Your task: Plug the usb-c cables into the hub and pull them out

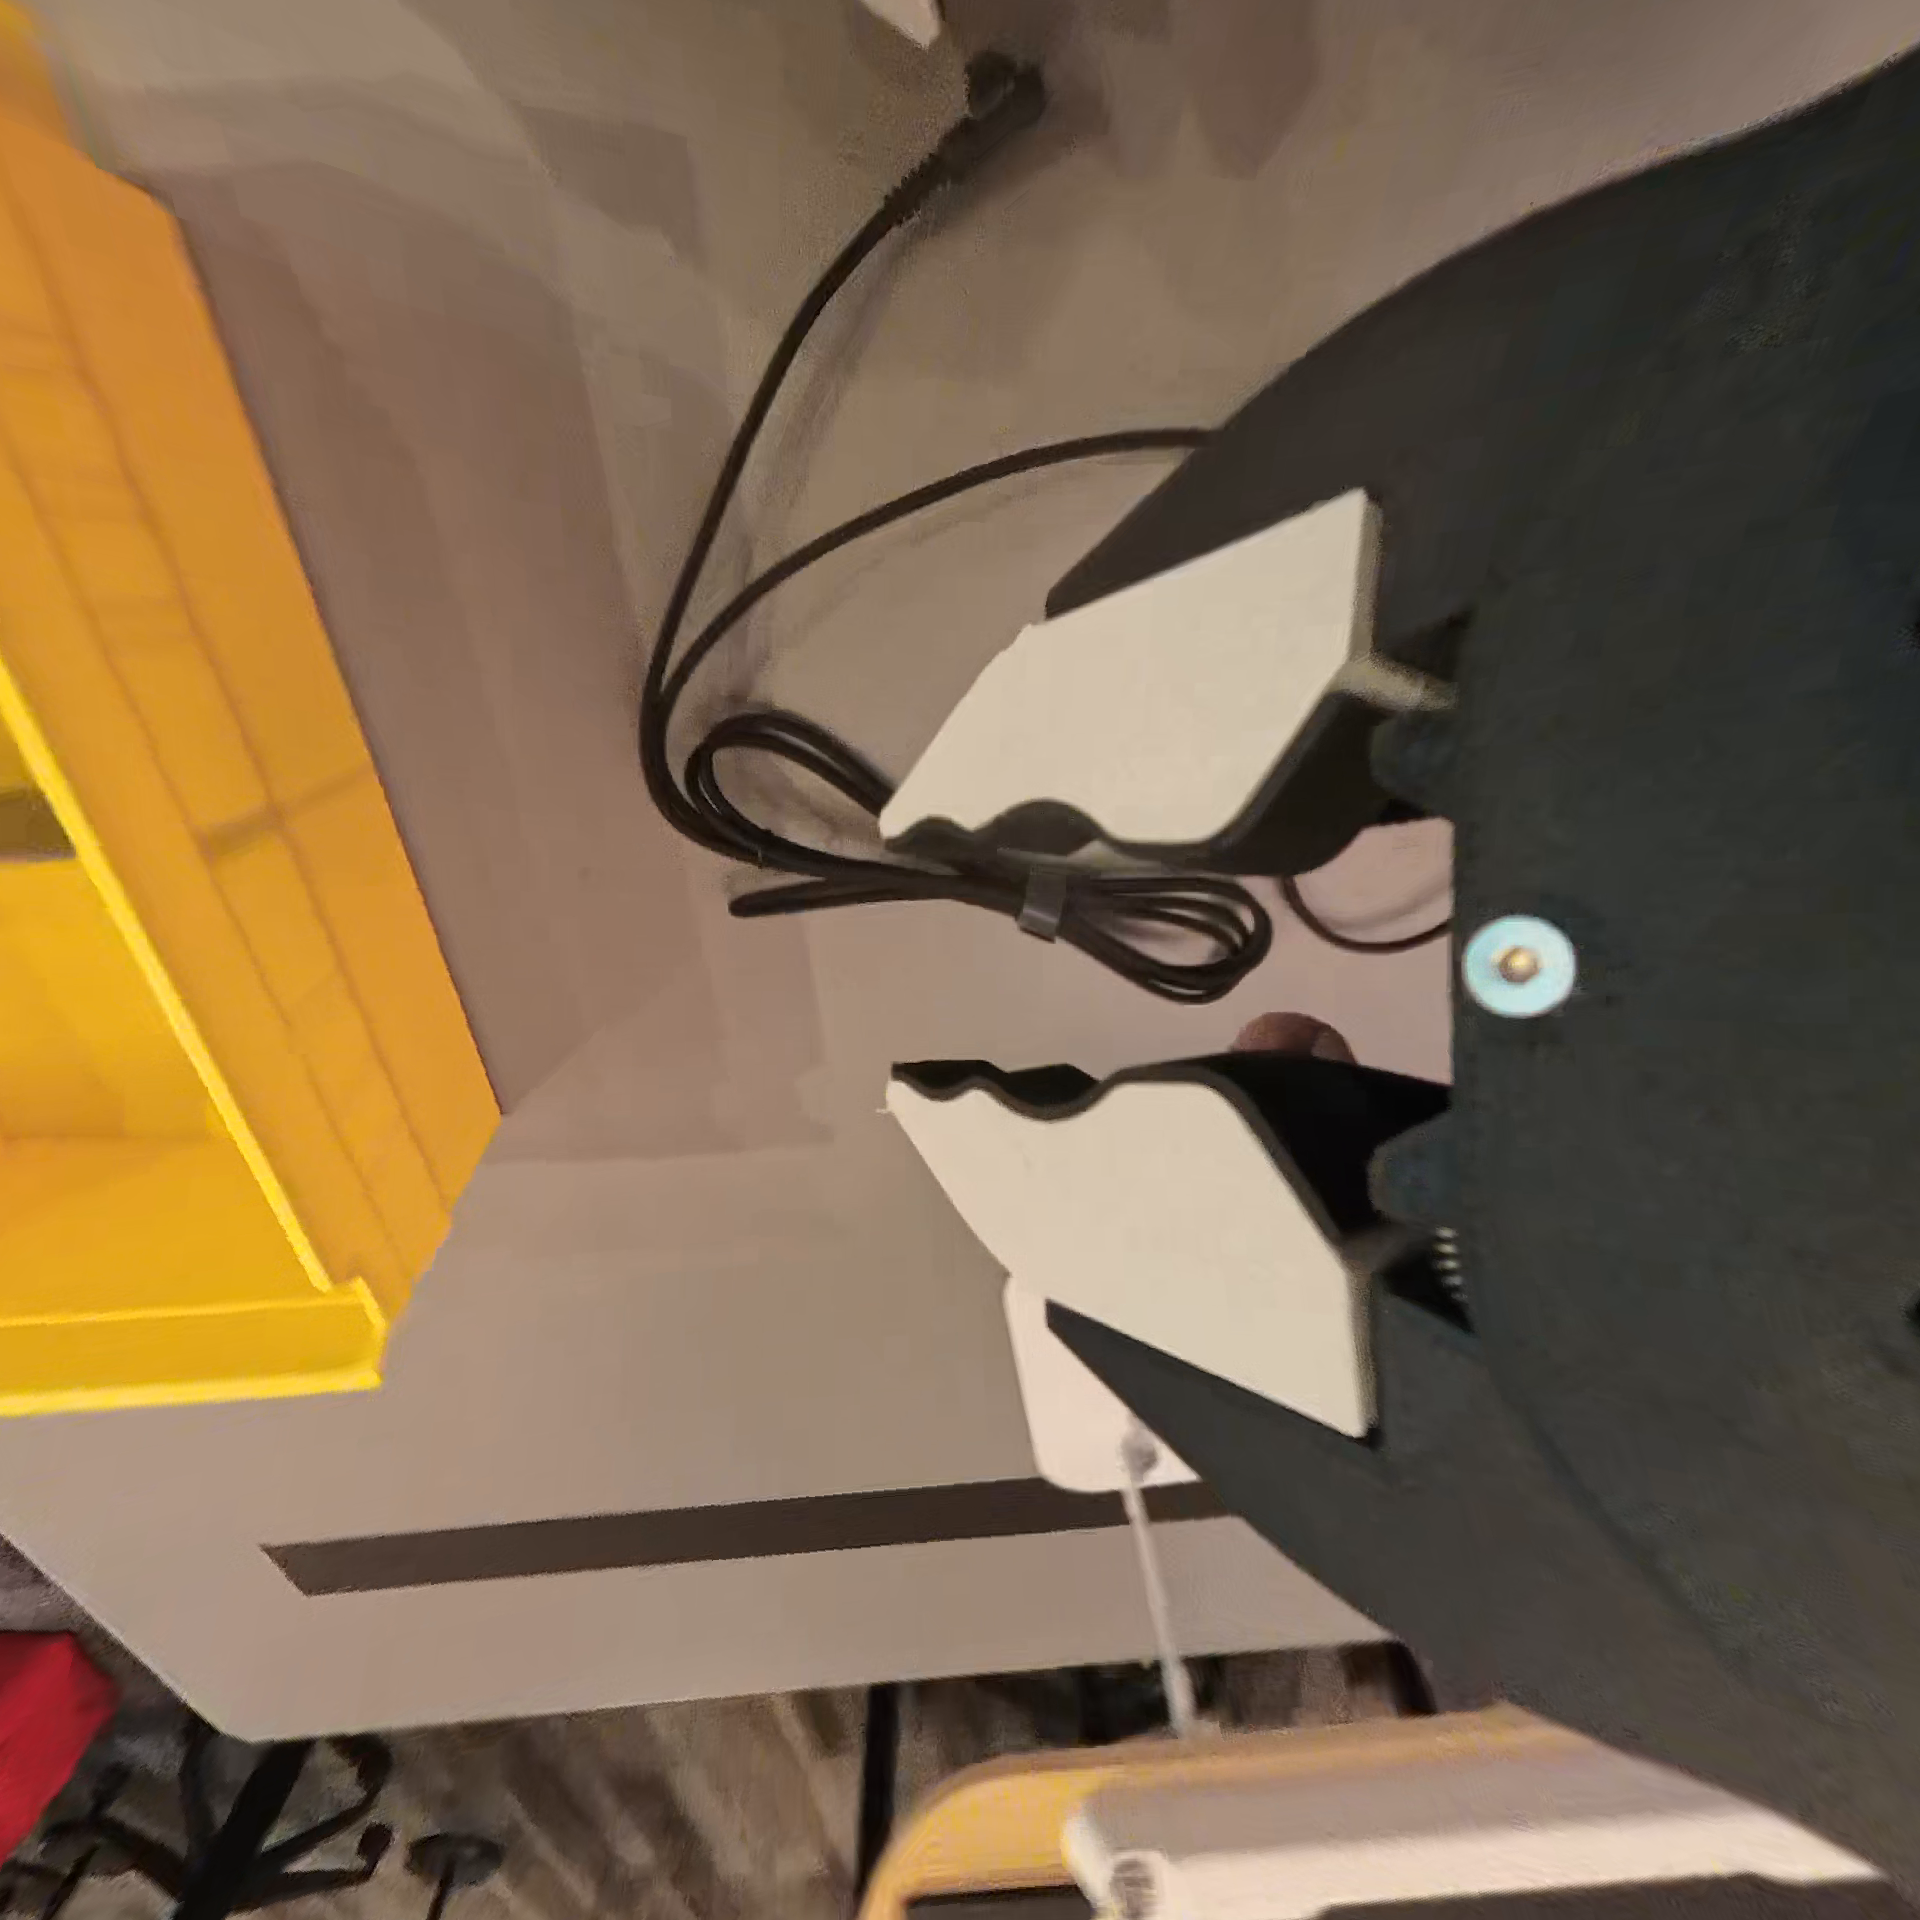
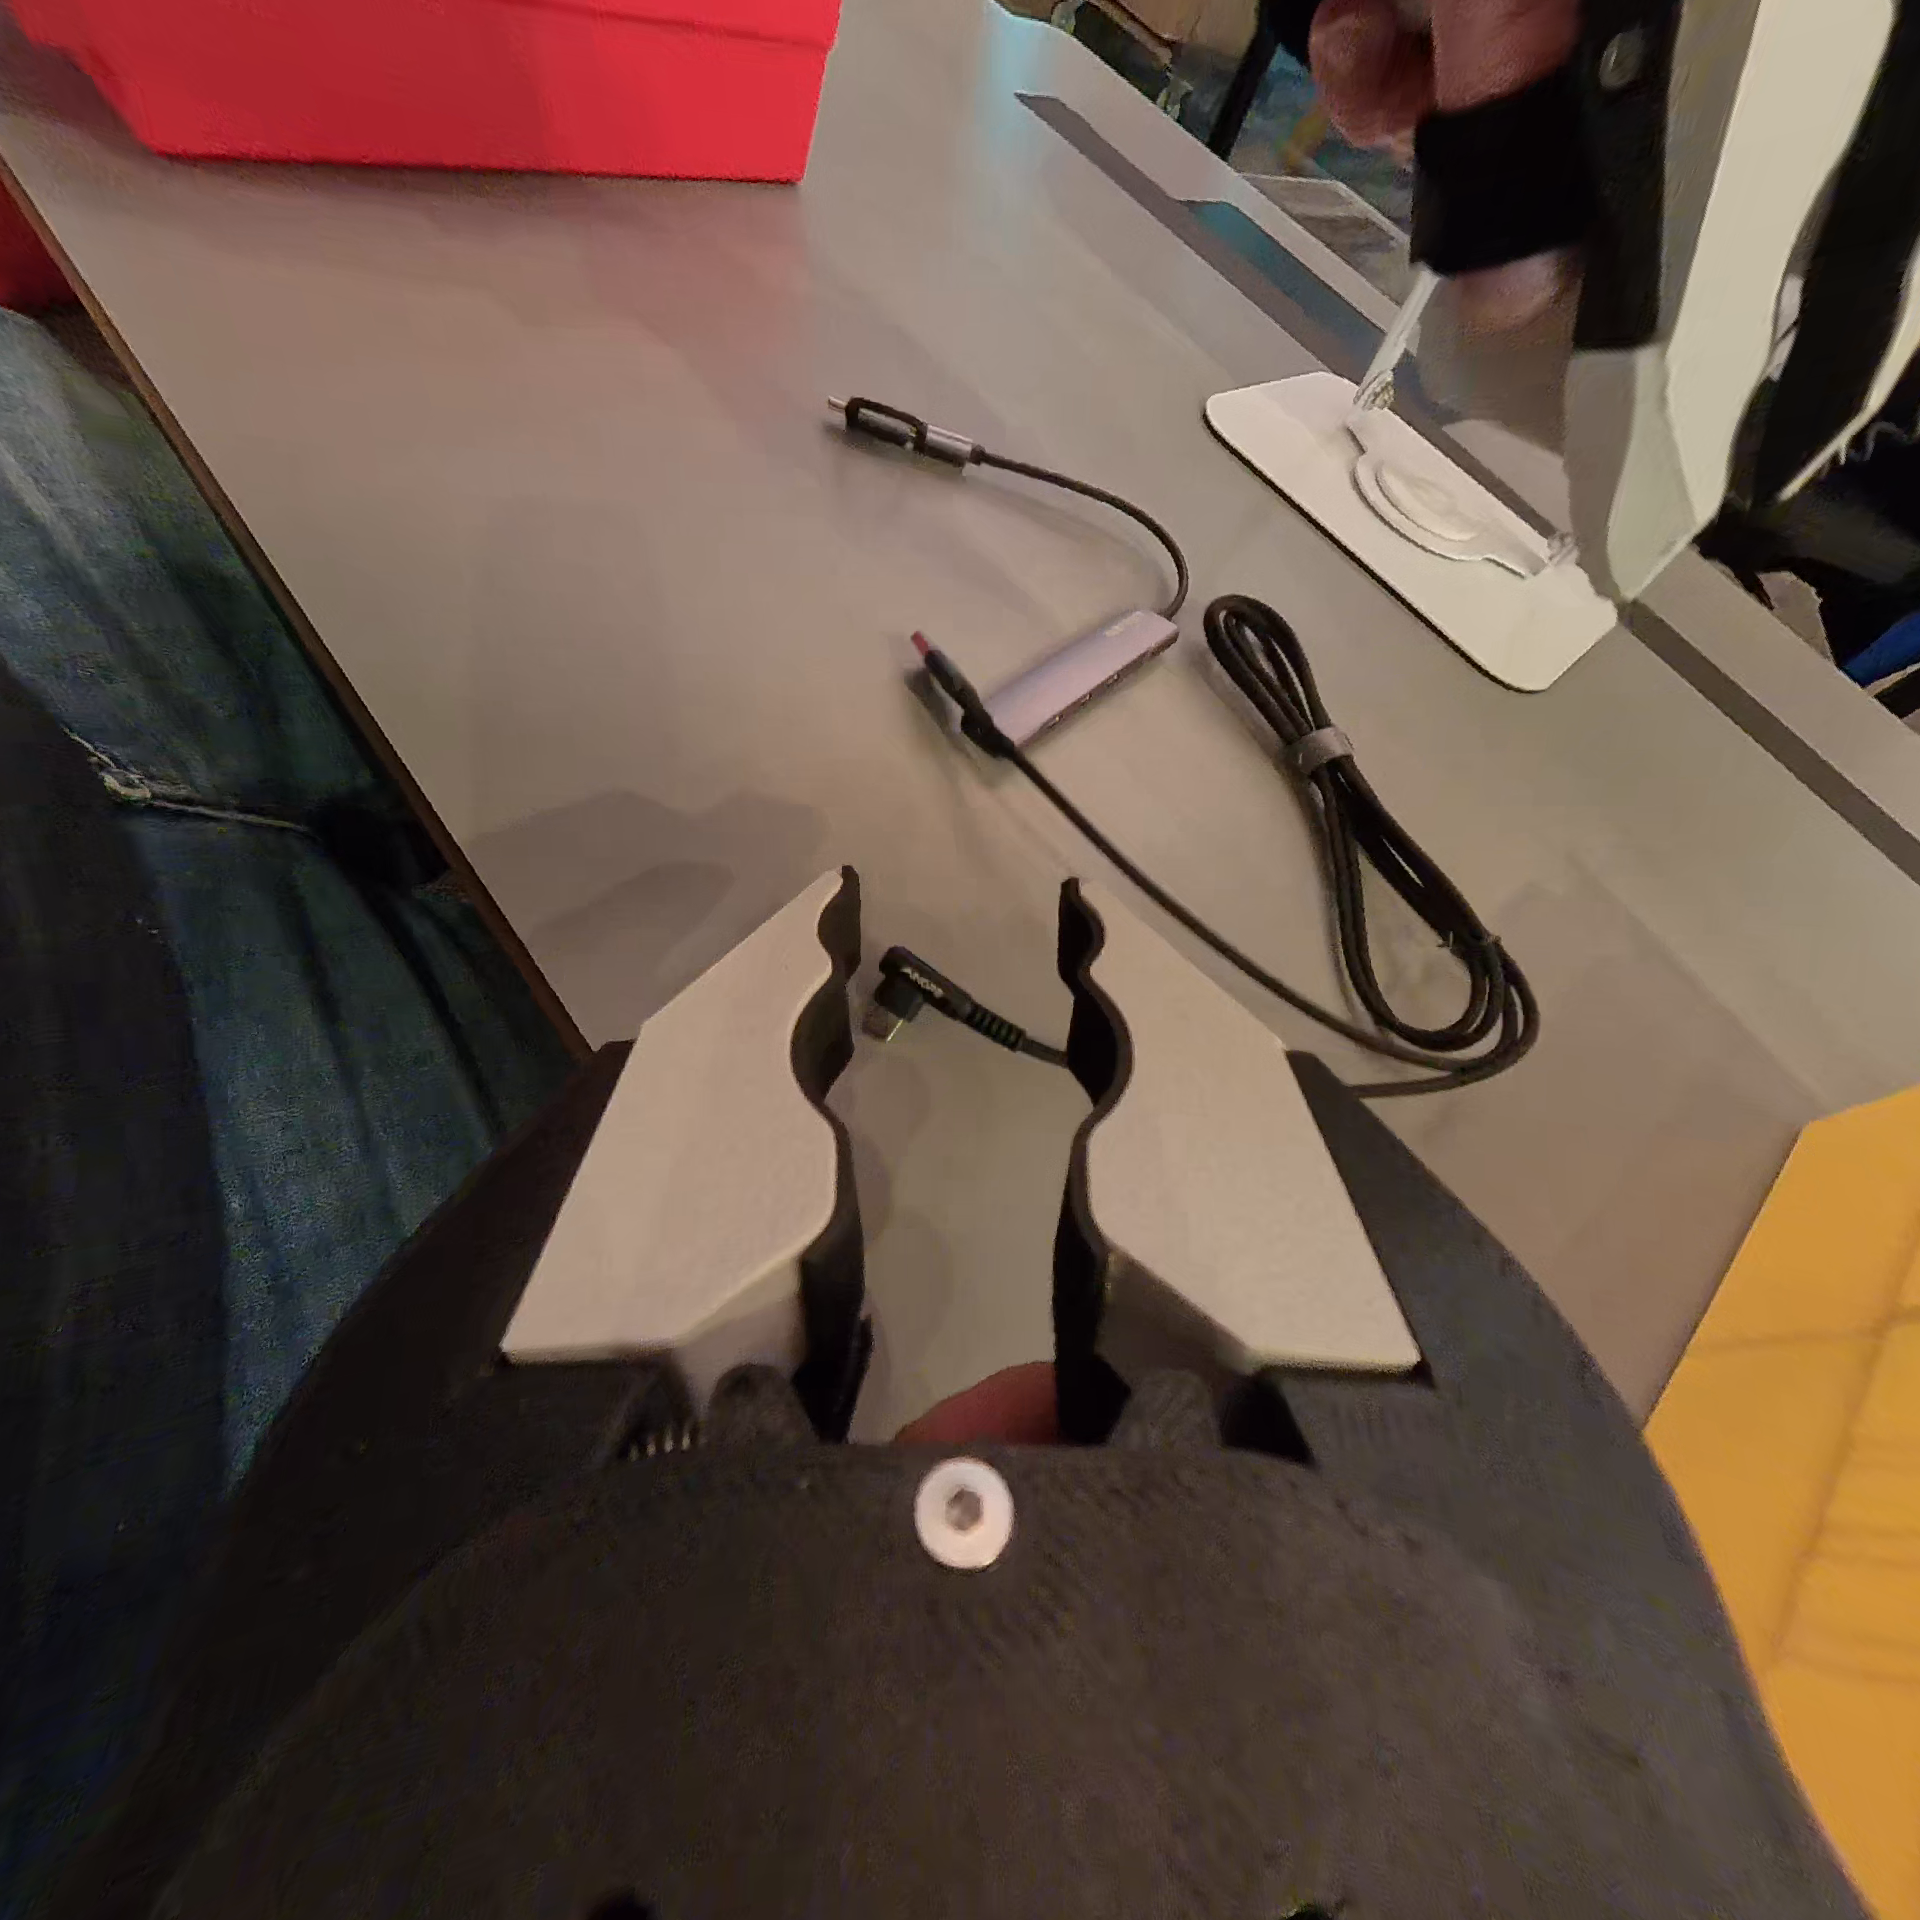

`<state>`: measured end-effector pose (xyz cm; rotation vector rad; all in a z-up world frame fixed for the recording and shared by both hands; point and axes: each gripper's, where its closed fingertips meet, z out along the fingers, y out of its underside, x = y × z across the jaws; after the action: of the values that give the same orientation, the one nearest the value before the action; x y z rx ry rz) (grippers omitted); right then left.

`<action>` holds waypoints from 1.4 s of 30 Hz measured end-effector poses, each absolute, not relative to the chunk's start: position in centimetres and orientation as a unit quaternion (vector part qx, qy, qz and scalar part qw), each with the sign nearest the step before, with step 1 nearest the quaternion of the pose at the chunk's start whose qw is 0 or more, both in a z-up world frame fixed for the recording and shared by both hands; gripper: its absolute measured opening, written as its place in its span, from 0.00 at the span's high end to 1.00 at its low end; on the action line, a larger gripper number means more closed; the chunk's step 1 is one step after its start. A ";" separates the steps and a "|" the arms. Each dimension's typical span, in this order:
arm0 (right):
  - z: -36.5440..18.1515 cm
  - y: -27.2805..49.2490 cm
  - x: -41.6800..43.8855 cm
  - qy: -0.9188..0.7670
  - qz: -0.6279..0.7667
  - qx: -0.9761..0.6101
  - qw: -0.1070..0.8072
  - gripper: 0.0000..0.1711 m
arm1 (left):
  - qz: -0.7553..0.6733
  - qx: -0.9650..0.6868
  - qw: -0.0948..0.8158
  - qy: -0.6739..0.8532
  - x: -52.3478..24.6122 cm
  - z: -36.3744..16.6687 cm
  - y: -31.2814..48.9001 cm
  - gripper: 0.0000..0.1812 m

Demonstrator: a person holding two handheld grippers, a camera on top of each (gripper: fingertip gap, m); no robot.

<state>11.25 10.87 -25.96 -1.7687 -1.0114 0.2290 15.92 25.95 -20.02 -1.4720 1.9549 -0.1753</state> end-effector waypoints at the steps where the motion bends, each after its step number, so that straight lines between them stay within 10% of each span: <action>1: -25.9 10.9 11.0 -0.425 0.095 -0.735 0.520 0.79 | -0.068 -0.577 0.340 0.739 15.2 -19.7 26.3 0.79; 11: -25.7 15.5 9.3 -0.397 0.129 -0.785 0.458 0.89 | -0.018 -0.670 0.401 0.624 3.6 -18.0 26.0 0.79; 22: -31.6 22.4 5.3 -0.394 0.139 -0.862 0.288 0.78 | 0.012 -0.716 0.434 0.547 -5.3 -18.8 23.2 0.82; 42: -31.1 24.4 1.6 -0.414 0.130 -0.840 0.325 0.89 | -0.030 -0.748 0.432 0.502 -7.5 -21.5 23.3 0.82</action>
<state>1.60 24.44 -31.10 -2.2028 -1.0841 0.3404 -7.53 23.30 -21.47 -1.8655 1.2521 -0.0752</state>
